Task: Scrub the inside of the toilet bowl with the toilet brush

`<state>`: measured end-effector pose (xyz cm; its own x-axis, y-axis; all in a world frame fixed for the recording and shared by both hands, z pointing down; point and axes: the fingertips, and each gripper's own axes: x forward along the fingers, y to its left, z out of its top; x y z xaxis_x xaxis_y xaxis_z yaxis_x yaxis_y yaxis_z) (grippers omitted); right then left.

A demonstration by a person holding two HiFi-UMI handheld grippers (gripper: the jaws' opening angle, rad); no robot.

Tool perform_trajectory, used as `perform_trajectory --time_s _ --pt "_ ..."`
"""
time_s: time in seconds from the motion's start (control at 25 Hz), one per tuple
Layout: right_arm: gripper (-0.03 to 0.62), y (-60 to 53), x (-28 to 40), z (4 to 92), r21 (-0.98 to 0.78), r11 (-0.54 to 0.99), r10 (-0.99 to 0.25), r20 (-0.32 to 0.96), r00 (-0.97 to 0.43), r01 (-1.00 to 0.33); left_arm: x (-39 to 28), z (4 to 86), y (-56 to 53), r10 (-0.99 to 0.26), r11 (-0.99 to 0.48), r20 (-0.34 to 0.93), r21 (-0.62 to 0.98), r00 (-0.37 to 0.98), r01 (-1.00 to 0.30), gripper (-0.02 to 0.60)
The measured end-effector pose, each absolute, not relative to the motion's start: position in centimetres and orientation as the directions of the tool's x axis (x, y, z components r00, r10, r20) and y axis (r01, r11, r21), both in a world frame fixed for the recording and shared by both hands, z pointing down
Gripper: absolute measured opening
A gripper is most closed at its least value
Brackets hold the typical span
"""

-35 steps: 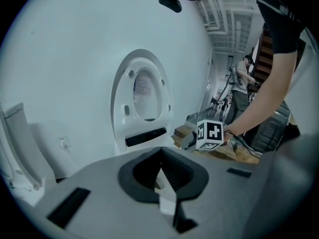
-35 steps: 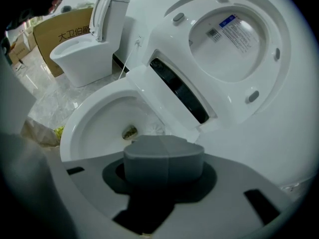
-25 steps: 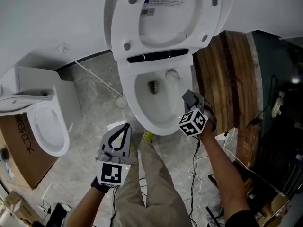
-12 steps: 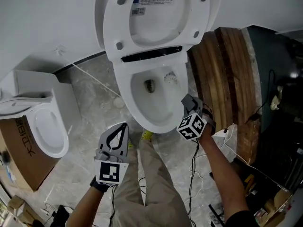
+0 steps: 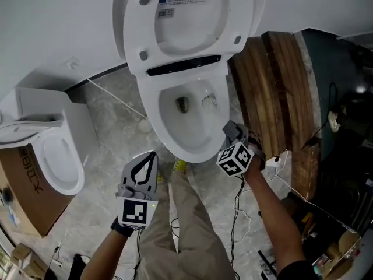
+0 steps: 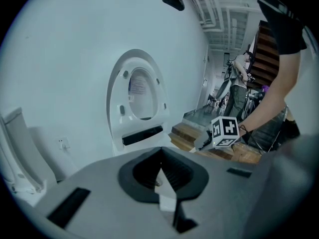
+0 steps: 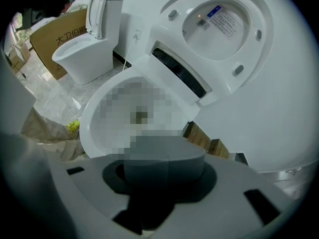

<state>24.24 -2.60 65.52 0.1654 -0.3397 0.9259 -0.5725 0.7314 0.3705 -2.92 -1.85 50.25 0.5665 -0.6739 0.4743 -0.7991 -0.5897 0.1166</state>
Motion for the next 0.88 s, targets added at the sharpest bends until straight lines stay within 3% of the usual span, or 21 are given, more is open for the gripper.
perform_trajectory --time_s 0.88 --pt "0.152 4.3 22.8 64.8 0.231 0.770 -0.175 0.973 0.151 -0.594 -2.4 50.6 -1.9 -0.652 -0.597 0.490 0.140 0.579 -0.790 0.010"
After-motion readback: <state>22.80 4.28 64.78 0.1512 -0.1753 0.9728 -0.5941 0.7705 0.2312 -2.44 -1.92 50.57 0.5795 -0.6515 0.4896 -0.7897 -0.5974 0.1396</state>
